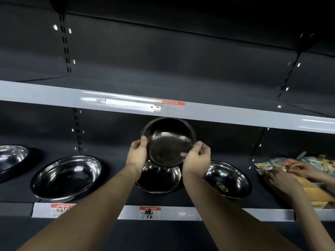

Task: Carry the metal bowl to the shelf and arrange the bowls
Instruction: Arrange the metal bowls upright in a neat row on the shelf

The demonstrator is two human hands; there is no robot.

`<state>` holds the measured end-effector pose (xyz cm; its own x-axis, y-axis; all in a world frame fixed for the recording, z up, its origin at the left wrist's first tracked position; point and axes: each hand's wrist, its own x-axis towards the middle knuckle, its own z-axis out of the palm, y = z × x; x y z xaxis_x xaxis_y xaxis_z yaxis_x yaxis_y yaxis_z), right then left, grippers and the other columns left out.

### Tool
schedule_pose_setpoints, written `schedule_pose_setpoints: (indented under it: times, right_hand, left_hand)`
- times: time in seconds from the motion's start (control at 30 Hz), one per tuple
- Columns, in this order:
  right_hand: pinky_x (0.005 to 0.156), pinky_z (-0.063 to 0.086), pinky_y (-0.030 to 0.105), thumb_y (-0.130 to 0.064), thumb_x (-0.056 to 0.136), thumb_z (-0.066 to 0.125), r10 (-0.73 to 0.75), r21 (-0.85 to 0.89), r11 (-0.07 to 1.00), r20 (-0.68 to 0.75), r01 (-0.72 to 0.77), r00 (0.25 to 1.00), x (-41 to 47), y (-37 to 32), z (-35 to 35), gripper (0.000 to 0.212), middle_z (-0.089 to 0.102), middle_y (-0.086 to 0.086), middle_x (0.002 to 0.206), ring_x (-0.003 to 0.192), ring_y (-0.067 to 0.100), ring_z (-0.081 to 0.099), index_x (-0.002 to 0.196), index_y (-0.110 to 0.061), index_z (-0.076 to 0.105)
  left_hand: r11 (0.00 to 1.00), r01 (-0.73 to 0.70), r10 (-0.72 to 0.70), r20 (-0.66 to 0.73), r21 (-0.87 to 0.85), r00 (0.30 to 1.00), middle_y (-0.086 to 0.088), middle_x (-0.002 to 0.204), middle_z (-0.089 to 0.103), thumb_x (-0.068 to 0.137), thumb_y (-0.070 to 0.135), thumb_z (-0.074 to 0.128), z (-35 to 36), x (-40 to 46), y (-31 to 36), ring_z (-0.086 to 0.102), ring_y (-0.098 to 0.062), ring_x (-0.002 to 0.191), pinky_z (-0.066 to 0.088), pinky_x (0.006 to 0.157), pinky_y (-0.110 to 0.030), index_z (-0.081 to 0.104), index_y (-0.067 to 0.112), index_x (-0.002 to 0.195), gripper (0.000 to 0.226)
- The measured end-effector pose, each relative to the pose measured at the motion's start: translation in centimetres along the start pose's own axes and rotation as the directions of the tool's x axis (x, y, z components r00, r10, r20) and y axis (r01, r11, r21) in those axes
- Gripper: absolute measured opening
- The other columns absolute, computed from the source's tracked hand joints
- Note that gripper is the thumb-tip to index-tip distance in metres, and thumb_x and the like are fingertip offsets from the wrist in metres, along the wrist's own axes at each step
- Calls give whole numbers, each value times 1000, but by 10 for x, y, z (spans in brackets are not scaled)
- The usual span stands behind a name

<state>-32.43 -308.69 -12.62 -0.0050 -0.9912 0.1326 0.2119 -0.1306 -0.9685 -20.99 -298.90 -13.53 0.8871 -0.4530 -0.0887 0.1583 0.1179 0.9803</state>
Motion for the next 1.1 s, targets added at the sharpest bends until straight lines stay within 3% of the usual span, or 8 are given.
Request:
schedule_pose_setpoints:
  times: [0.13,0.2,0.3,0.43,0.6,0.83,0.93,1.1]
  right_hand:
    - [52,49,17,-54,99,42,63,-53,997,6,-63,998,6,2,-13,46,72,4,75,42,2,62,118,-15,58]
    - [38,38,7,-60,97,42,93,-79,993,18,-91,996,9,3,-22,54,74,11,85,49,5,66,116,-13,59]
    - [34,39,10,-60,93,51,168,-86,983,61,-163,984,13,7,-32,55,73,9,96,77,29,72,112,-10,65]
    - [45,45,23,-27,94,60,266,-164,956,133,-244,955,19,15,-42,24,67,4,65,42,13,61,104,-6,65]
    - [35,45,17,-12,95,55,270,-218,947,149,-234,951,31,21,-53,8,63,3,44,32,10,60,99,-7,59]
    - [43,49,20,-12,95,49,276,-280,925,22,-259,961,59,20,-83,24,58,1,33,27,7,57,105,5,63]
    - [31,37,12,-12,97,47,268,-289,919,-48,-270,962,75,16,-101,27,69,9,51,28,7,57,110,4,64]
    - [56,55,32,-14,99,49,283,-356,878,-150,-318,947,96,14,-129,30,74,21,97,70,30,72,122,2,57]
  left_hand:
    - [998,34,-33,9,-62,999,-4,113,68,83,71,45,2,-2,5,65,-26,109,47,104,-46,55,25,107,53]
    - [997,41,-42,-14,-73,999,-7,116,67,85,68,49,5,-1,5,64,-29,111,46,105,-47,55,17,111,57]
    - [999,13,-15,-70,-40,997,-5,103,61,88,45,62,10,-2,1,62,-28,103,47,103,-45,49,17,97,32]
    - [993,-14,19,-45,116,999,2,88,57,90,29,61,16,-9,-5,56,-21,87,48,86,-37,52,15,110,26]
    - [902,-86,72,49,423,996,-1,111,66,95,44,56,16,-16,-6,62,-21,100,43,84,-31,55,17,121,37]
    - [714,-104,41,107,693,993,-8,134,58,99,38,50,19,-15,-5,55,-28,121,42,101,-34,53,15,134,43]
    - [624,-145,33,160,768,987,-8,136,55,96,33,51,27,-16,-6,56,-29,120,45,104,-38,53,17,135,42]
    - [535,-216,-1,256,817,967,-13,125,62,92,29,52,52,-23,-12,63,-33,111,48,101,-39,57,15,127,38]
